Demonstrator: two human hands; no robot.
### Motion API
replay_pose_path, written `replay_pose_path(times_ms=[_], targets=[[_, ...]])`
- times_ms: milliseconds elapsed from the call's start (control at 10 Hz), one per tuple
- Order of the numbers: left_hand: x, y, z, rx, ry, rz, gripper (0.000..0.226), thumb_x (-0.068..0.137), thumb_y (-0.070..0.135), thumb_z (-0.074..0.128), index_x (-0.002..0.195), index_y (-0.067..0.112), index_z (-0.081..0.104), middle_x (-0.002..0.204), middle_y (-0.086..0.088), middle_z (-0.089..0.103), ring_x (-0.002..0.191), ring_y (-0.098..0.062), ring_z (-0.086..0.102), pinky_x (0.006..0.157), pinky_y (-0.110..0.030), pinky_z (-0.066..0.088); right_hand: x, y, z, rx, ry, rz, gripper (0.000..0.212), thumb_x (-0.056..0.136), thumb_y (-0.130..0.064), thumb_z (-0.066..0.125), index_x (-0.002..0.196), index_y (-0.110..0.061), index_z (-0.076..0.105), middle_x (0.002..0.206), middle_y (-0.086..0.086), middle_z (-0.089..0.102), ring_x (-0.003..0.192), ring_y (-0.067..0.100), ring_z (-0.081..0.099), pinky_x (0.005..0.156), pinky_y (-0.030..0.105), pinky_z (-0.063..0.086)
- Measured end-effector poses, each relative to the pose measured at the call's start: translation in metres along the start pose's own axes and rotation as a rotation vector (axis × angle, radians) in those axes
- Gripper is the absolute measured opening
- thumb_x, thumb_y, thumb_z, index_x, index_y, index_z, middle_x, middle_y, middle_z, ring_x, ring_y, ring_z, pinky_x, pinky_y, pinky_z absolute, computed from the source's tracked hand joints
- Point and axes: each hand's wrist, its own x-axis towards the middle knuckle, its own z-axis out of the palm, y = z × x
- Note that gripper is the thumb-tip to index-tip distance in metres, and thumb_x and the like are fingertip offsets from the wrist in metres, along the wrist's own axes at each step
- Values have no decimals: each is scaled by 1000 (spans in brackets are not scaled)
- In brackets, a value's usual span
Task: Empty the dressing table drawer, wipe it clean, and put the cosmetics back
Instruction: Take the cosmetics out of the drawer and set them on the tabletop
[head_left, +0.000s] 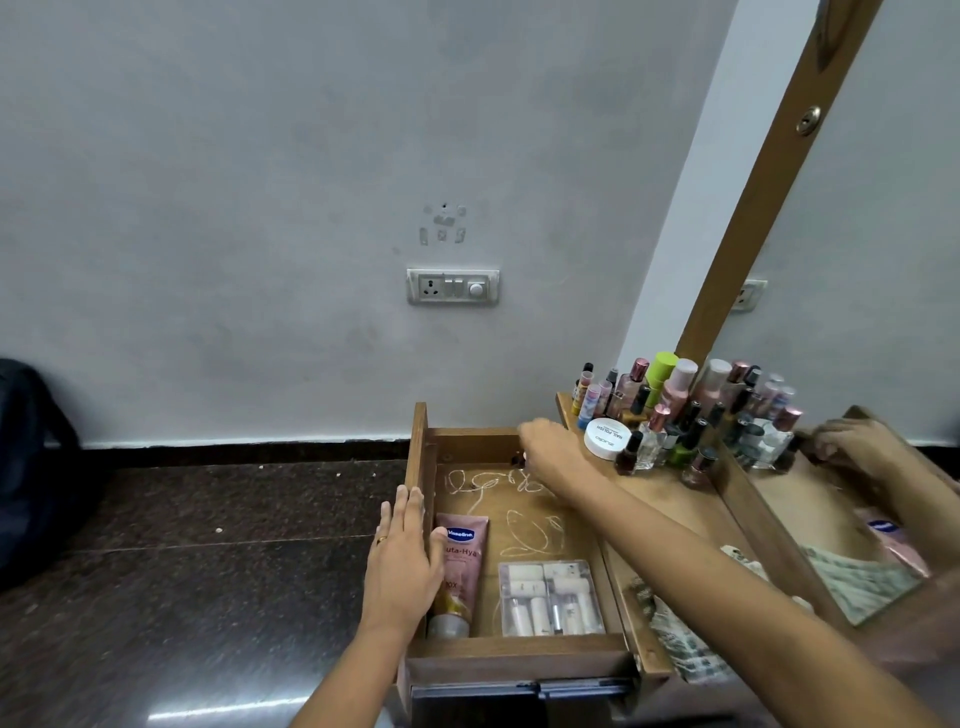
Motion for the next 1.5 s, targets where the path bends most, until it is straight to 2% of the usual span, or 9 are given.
replay_pose_path(times_ms=[100,200,400,500,600,700,900,1100,1500], targets=[[0,0,0,6,0,-1,64,100,45,37,154,22,13,161,5,5,149,-17,1,117,-37,17,-19,20,-29,387,81,-29,18,78,-1,63,93,-9,70,96,6,70,87,17,63,74,24,51],[0,-1,0,12,1,2,64,100,46,37,154,21,13,162,4,6,149,-18,1,117,-37,18,-52,44,-57,623,160,-29,15,71,-8,78,85,-12,74,79,-3,67,69,4,56,58,7,38],[-1,-2,1,-6,-3,-1,65,99,47,38,154,22,14,161,4,7,149,-19,3,116,-41,20,-106,98,-71,888,313,95,22,66,-7,83,85,-14,74,79,-5,71,71,2,63,65,11,48],[-2,-1,1,-7,0,2,65,99,46,40,154,21,16,161,3,9,149,-20,5,116,-44,23,-120,120,-65,946,384,180,25,66,-4,83,82,-19,73,82,-3,73,75,9,67,72,23,55],[-1,-2,1,-15,1,2,65,99,45,42,154,20,18,161,3,10,149,-21,6,116,-45,23,-128,133,-56,973,428,273,24,65,-5,83,80,-21,72,77,0,73,74,17,68,68,34,57],[-1,-3,1,-9,0,4,65,98,44,42,154,19,18,161,2,11,149,-21,6,116,-47,24,-131,138,-50,908,488,309,24,66,-4,82,81,-19,73,76,0,72,75,21,68,68,36,59],[-2,-2,1,-9,3,-3,64,99,44,41,154,20,17,161,2,10,149,-21,5,117,-46,22,-129,139,-42,731,528,330,20,72,-2,78,86,-14,72,78,-3,70,61,4,59,60,8,46],[-2,-2,1,-12,3,-5,65,99,43,42,154,20,17,161,2,10,148,-20,5,116,-47,22,-122,140,-34,613,528,310,18,77,1,70,91,-10,72,85,1,71,73,16,65,71,36,57],[-3,-2,1,-11,-1,-3,65,99,45,40,154,21,17,161,3,9,148,-19,4,116,-46,22,-110,142,-29,481,515,334,15,81,-7,67,94,-12,69,93,4,67,84,20,61,75,36,52]])
